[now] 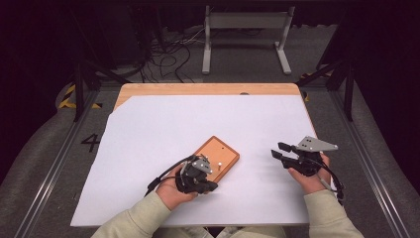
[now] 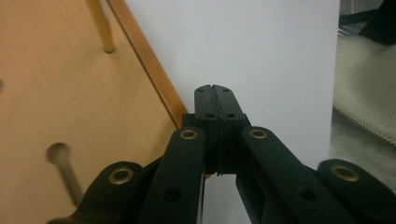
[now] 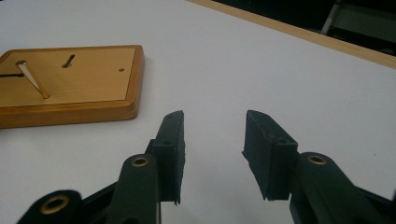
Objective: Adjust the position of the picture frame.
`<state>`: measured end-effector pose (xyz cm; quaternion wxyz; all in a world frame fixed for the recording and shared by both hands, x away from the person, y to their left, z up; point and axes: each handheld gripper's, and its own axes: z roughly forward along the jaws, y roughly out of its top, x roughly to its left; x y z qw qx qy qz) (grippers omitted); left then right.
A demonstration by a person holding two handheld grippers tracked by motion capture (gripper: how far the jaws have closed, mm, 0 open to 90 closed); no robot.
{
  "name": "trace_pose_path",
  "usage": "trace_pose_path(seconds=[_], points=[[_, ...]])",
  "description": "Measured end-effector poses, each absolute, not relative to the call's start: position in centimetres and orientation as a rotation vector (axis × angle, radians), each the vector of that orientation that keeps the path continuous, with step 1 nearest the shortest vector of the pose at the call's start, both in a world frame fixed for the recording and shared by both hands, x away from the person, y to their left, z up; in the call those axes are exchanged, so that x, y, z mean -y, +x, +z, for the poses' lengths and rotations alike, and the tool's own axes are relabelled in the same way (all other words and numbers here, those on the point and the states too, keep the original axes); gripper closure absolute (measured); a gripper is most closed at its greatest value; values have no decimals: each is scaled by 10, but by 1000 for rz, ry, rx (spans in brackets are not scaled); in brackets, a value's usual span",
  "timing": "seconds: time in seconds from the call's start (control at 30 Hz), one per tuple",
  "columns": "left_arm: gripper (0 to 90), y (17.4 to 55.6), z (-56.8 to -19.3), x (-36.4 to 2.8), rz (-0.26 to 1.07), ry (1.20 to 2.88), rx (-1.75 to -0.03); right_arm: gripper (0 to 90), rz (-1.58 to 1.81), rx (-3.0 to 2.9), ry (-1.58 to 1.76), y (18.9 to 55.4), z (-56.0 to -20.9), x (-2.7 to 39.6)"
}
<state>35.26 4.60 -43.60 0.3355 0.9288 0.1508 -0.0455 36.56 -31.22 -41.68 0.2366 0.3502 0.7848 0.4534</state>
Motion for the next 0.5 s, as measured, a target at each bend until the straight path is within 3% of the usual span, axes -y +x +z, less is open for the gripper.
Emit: trace_pose_path(seconds=[0.37,0.5], points=[[900,344,-444,-40,-90,2471,-365,598,1248,-2179,941,370,-417,305],[900,345,-442,-45,-7,2503,-386,599,1254,-2179,941,371,-417,305]])
